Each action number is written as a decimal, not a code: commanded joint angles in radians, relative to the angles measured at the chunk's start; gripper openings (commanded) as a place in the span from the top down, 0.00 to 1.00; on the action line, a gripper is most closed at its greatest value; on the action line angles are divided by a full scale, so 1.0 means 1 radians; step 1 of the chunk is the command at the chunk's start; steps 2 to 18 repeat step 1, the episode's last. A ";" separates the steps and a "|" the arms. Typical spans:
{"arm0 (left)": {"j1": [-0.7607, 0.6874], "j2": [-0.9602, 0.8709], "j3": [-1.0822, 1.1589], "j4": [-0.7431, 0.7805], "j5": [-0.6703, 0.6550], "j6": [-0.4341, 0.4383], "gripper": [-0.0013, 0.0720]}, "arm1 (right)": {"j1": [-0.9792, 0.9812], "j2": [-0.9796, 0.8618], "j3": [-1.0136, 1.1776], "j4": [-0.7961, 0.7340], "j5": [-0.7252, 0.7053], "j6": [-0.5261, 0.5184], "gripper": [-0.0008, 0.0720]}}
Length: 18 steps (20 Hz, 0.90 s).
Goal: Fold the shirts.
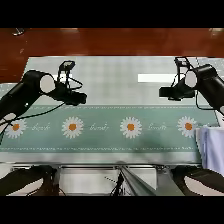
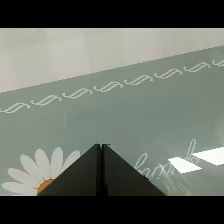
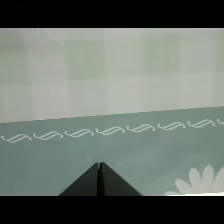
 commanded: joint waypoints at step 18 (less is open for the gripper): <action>0.000 0.000 -0.001 0.001 -0.001 0.001 0.96 | 0.000 0.000 0.000 -0.002 0.000 0.002 0.96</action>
